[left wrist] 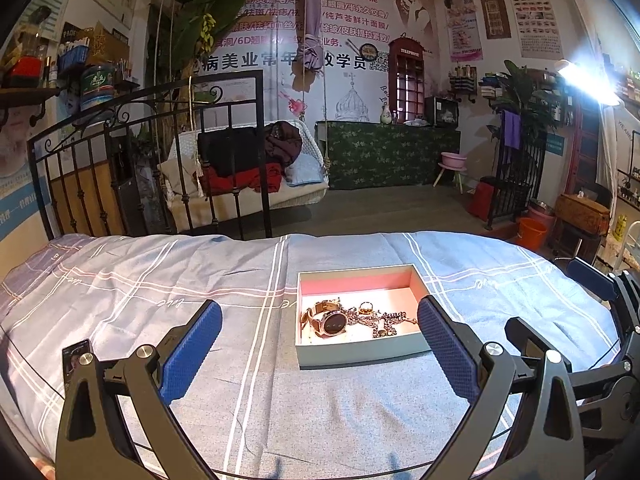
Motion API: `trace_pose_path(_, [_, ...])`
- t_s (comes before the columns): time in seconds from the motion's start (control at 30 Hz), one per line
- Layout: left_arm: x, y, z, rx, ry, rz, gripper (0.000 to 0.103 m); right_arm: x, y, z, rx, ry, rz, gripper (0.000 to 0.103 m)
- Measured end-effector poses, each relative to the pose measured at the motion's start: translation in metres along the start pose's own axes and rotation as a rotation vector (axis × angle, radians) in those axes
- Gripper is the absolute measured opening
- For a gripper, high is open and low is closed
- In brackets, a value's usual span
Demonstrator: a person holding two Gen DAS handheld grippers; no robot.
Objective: Organize jewelry
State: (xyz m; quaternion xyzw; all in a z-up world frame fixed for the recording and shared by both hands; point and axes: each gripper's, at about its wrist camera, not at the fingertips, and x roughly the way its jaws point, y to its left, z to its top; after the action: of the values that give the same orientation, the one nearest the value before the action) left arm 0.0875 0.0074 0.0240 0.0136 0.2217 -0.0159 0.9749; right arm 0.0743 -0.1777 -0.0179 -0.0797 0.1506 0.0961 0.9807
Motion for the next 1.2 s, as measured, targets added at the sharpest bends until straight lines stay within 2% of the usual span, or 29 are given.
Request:
trace_pose_path(0.23, [0.0048,-0.0017,-0.0016,0.015,0.005,0.034,0.097,-0.0004,0.0005,-0.0003,-0.001,0.002,0.000,0.097])
trace_pose_path(1.2, [-0.0014,-0.0014,-0.0037,0.008,0.003,-0.004,0.097,0.0013,-0.0011,0.0017,-0.015,0.009,0.009,0.097])
